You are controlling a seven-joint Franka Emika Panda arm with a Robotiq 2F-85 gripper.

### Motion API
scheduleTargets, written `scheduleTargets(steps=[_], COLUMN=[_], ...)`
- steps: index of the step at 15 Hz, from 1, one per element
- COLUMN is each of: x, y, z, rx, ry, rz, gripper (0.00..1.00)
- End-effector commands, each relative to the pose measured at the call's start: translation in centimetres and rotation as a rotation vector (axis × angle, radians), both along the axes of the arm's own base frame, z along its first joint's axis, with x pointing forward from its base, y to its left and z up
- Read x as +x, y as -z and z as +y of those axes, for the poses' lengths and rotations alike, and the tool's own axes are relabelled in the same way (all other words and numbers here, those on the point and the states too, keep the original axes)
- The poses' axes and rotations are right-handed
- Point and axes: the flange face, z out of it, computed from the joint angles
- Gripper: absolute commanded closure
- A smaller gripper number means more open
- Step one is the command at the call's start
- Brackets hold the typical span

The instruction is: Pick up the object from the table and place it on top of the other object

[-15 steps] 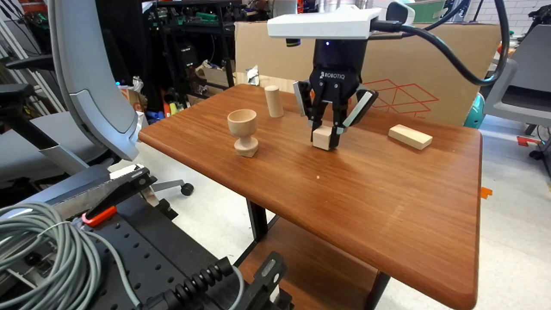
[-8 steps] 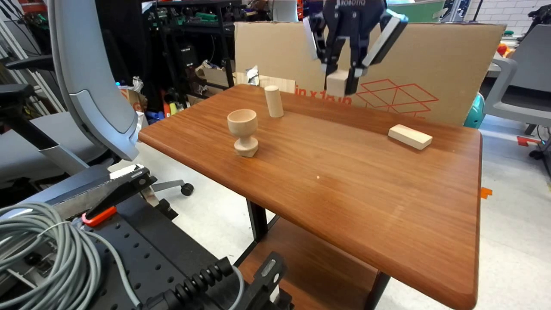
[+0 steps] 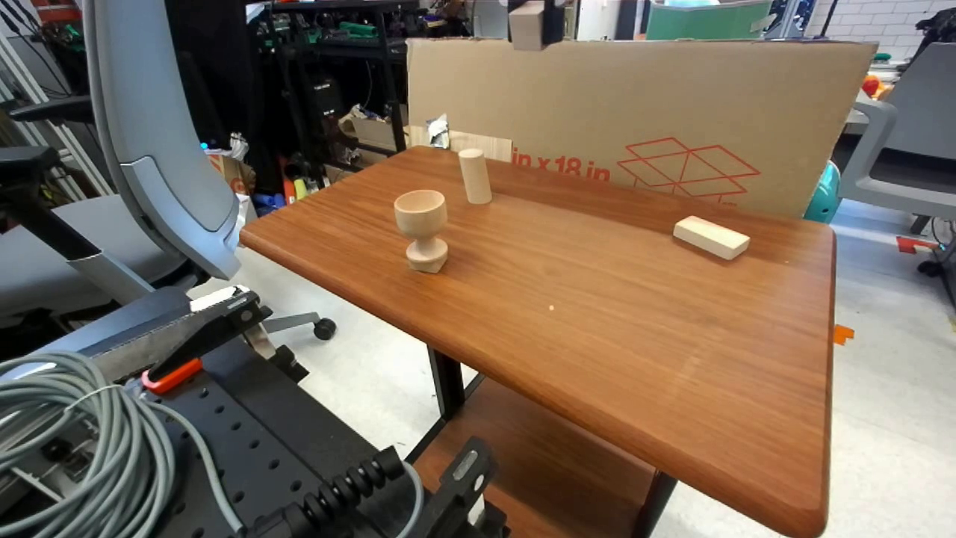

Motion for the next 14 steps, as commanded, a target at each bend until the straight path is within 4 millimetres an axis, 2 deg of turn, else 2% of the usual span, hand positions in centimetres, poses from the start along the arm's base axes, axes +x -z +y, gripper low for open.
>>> scheduleTargets(steps=[1, 6, 9, 14], x=[-0.1, 0.3, 1.0, 2.8], y=[-0.2, 1.0, 2.2, 4.0], z=[3.8, 7.6, 8.5, 8.9], rx=[0.005, -0.003, -0.001, -0.005], ry=[-0.007, -0.036, -0.034, -0.025], rz=[-0.007, 0.011, 0.042, 0.058], gripper=[0.91, 0.91, 0.91, 0.91])
